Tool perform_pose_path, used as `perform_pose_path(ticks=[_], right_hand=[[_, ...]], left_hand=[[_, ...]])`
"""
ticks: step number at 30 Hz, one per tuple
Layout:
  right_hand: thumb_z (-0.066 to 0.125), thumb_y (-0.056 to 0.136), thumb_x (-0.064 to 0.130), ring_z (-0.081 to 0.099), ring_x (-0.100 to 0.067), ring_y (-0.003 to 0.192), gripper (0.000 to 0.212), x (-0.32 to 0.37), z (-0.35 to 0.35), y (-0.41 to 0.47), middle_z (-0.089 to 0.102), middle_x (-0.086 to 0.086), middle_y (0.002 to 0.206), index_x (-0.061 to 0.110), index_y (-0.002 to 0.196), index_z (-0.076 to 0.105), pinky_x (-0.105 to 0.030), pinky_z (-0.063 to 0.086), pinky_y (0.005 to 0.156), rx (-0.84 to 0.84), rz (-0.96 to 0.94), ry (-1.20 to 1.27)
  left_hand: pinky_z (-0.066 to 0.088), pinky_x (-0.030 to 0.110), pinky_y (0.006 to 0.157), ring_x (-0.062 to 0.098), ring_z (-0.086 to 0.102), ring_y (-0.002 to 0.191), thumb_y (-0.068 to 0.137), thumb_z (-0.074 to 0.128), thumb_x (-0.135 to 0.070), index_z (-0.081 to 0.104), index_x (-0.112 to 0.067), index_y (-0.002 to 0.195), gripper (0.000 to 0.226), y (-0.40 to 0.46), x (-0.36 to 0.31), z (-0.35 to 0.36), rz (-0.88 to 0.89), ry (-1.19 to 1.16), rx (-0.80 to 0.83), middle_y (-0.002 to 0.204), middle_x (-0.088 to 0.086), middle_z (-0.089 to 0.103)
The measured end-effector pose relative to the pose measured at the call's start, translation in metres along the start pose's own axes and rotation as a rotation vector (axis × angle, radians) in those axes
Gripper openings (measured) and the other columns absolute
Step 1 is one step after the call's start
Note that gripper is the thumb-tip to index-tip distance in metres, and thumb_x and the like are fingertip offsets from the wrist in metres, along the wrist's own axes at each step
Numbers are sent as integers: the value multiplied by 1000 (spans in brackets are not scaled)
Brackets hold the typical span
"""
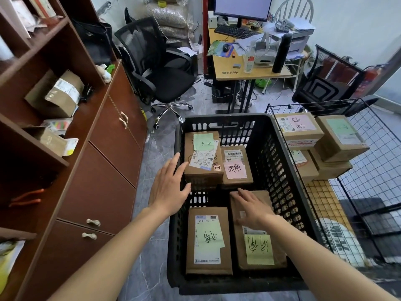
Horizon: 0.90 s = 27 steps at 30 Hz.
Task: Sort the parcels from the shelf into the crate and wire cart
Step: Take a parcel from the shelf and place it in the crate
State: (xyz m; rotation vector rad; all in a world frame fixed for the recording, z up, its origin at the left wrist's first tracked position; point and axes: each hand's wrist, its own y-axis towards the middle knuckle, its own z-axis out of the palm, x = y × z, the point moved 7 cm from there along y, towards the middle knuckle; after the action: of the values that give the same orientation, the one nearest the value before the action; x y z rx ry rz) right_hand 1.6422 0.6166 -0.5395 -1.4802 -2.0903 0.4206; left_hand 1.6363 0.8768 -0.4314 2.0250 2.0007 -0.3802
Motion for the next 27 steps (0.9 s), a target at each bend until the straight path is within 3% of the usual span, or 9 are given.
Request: perform_pose_path(ticks=[5, 8, 16, 27], right_hand=[[61, 95, 53, 21, -17, 154, 79, 0, -23, 6, 18, 8, 168, 33, 160, 22, -42, 28, 122, -179, 28, 63], [60, 96, 51, 30, -19, 150, 72, -2, -40, 14, 29, 5, 165, 30, 158, 29, -41, 29, 121, -299, 70, 65], [67, 90, 55, 35, -28, 145, 81, -16, -64, 55, 30, -3, 162, 23, 155, 32, -49, 38, 115, -372, 248, 200], [75, 68, 74, 30, -42, 144, 114, -16, -58, 98, 4, -13, 167, 24, 155, 21, -56, 39, 112, -259, 325, 203]], left_hand=[[17, 42, 126, 20, 11, 156, 99, 59, -37, 34, -23, 157, 65, 0, 0, 1, -5, 15, 1, 170, -4, 7], [19, 43, 126, 20, 12, 156, 99, 58, -37, 35, -23, 157, 64, -2, 0, 1, -10, 0, -1, 170, -5, 7], [17, 40, 126, 13, 6, 156, 100, 57, -37, 33, -25, 158, 64, -2, 0, 2, -11, -1, 2, 170, -10, 3], [17, 37, 125, 9, 4, 156, 98, 59, -36, 32, -27, 158, 66, -1, 1, 2, -19, -9, 8, 169, -14, 1]])
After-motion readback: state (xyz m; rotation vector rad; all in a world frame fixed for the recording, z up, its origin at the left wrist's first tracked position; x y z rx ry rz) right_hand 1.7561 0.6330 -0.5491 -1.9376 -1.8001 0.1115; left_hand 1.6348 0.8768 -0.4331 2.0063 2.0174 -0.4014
